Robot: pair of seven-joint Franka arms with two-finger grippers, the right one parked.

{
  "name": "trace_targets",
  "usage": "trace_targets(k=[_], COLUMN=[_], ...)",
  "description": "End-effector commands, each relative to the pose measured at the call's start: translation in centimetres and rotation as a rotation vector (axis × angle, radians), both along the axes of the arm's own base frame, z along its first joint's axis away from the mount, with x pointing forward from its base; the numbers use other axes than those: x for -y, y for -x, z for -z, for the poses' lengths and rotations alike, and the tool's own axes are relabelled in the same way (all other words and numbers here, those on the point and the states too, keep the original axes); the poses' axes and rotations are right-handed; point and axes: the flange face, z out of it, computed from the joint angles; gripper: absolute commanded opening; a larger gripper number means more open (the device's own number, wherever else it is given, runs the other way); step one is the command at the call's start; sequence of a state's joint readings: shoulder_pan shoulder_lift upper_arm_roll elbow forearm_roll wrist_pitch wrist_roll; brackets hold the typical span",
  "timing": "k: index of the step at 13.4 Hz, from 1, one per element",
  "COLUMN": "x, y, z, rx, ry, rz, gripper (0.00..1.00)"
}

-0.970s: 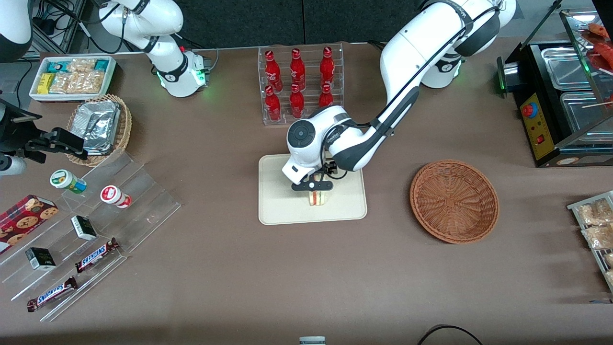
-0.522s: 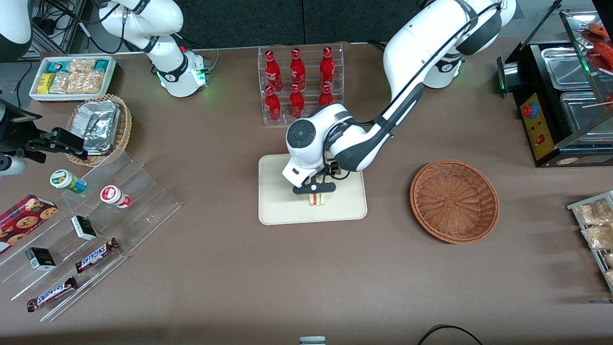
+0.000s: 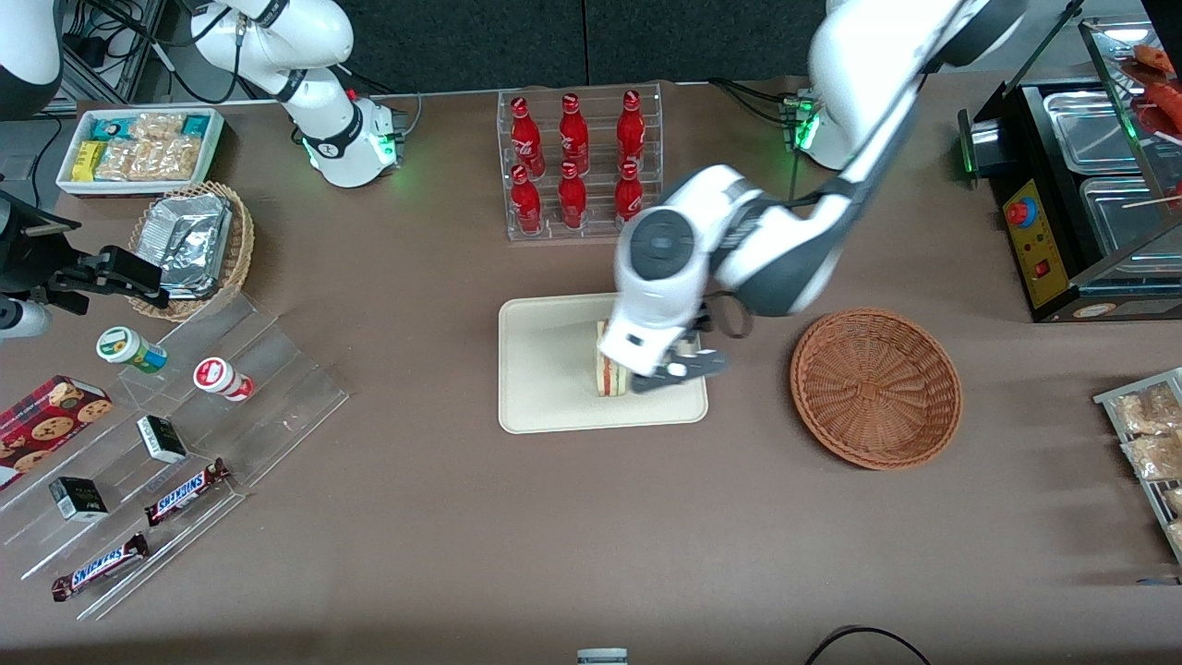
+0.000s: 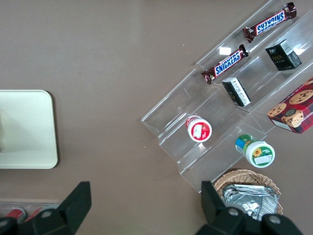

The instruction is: Place sandwich from basket to tray

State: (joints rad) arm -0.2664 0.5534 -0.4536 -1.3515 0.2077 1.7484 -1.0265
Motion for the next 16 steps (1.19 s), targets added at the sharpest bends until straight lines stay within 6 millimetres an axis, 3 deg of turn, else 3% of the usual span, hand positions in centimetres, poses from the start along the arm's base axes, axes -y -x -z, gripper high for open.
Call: trace_targets(k=[1, 5, 7, 10, 11, 15, 16], x=[-6.6, -15.2, -19.3, -26.8, -28.1, -29.1, -30.2], y=[-1.6, -2.9, -1.9, 1.7, 3.0, 5.4, 6.1], z=[-3.1, -6.5, -8.6, -11.8, -13.0, -17.2, -18.3], rx=[-0.031, -0.091, -0.105, -0.179, -0.220, -0.190, -0.185], ry=[-0.007, 0.019, 0.016, 0.066, 0.072, 0.057, 0.060], rz=[-0.015, 0.038, 0.125, 0.290, 0.348, 0.377, 0.356], gripper=[1.00, 1.00, 1.00, 1.00, 1.00, 1.00, 1.00])
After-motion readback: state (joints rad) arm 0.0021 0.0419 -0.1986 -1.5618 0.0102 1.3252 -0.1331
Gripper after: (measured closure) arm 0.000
